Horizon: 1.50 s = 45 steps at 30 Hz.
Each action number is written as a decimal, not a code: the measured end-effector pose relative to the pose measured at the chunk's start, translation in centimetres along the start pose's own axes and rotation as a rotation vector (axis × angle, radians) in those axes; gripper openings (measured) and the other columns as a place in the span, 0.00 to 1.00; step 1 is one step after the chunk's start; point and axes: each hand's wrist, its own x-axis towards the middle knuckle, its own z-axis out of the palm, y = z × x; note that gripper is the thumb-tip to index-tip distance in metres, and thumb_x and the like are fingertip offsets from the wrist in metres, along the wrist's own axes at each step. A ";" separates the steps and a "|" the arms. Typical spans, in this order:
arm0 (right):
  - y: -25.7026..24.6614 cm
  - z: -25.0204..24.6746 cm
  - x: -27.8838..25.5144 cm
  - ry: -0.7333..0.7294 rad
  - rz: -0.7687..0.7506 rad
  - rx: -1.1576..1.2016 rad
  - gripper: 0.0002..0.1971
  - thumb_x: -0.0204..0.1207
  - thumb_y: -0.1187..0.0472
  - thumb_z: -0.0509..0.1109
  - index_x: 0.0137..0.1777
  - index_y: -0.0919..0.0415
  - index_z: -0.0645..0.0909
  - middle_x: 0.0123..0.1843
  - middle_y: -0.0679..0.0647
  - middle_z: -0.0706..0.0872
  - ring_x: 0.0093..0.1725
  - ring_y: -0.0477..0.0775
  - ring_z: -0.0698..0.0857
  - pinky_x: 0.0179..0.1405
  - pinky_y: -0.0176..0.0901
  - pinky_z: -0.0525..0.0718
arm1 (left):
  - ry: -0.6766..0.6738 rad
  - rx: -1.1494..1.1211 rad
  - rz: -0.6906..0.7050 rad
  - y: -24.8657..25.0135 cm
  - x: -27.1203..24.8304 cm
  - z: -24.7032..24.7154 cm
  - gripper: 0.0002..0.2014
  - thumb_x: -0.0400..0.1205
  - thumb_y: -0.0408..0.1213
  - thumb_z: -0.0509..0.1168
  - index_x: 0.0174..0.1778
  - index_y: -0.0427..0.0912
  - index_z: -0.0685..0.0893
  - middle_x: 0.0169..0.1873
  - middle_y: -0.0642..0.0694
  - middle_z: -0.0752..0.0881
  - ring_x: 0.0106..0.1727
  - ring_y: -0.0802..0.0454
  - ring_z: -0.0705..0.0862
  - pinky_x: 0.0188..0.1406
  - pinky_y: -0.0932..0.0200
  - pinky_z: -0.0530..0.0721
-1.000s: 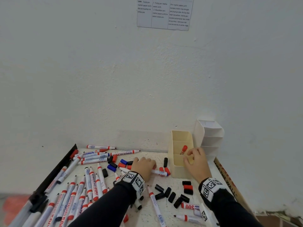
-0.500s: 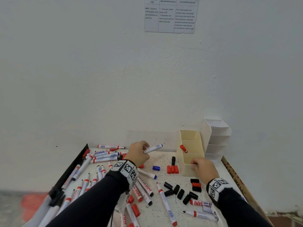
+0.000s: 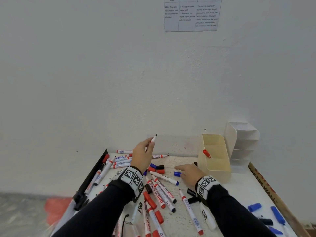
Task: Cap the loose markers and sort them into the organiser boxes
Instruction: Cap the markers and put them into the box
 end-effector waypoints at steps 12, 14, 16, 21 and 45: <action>-0.5 0.7 0.5 0.116 0.052 0.001 0.10 0.78 0.66 0.61 0.57 0.56 0.74 0.58 0.54 0.78 0.49 0.51 0.78 0.52 0.40 0.79 | -0.348 0.350 -0.129 -4.0 -2.0 -2.1 0.17 0.79 0.39 0.67 0.64 0.47 0.80 0.56 0.49 0.83 0.52 0.59 0.77 0.54 0.67 0.75; -1.1 0.1 0.4 0.188 -0.018 0.135 0.09 0.77 0.67 0.63 0.55 0.57 0.75 0.54 0.53 0.75 0.46 0.48 0.75 0.46 0.30 0.74 | -0.346 0.365 -0.162 -4.3 -2.3 -1.9 0.14 0.79 0.42 0.67 0.60 0.49 0.81 0.52 0.52 0.82 0.51 0.58 0.79 0.54 0.65 0.78; -1.9 -0.6 0.1 0.197 -0.109 0.234 0.10 0.74 0.69 0.65 0.50 0.54 0.75 0.48 0.49 0.73 0.45 0.46 0.73 0.40 0.24 0.69 | -0.385 0.379 -0.178 -4.3 -2.9 -1.4 0.13 0.80 0.43 0.66 0.60 0.50 0.81 0.54 0.52 0.83 0.53 0.57 0.81 0.57 0.62 0.80; -3.0 -0.9 -1.1 0.059 -0.214 0.267 0.17 0.73 0.72 0.63 0.41 0.43 0.75 0.47 0.45 0.75 0.48 0.45 0.76 0.46 0.22 0.71 | -0.475 0.368 -0.175 -3.9 -4.4 -0.2 0.14 0.80 0.42 0.65 0.62 0.50 0.81 0.60 0.50 0.83 0.58 0.55 0.81 0.62 0.60 0.81; -4.7 -0.9 -7.0 0.200 -0.003 0.526 0.25 0.85 0.51 0.51 0.25 0.55 0.63 0.24 0.49 0.63 0.25 0.46 0.64 0.28 0.39 0.62 | -0.569 0.111 -0.101 -0.2 -9.1 2.2 0.13 0.87 0.43 0.53 0.46 0.45 0.81 0.31 0.54 0.77 0.30 0.59 0.74 0.34 0.65 0.75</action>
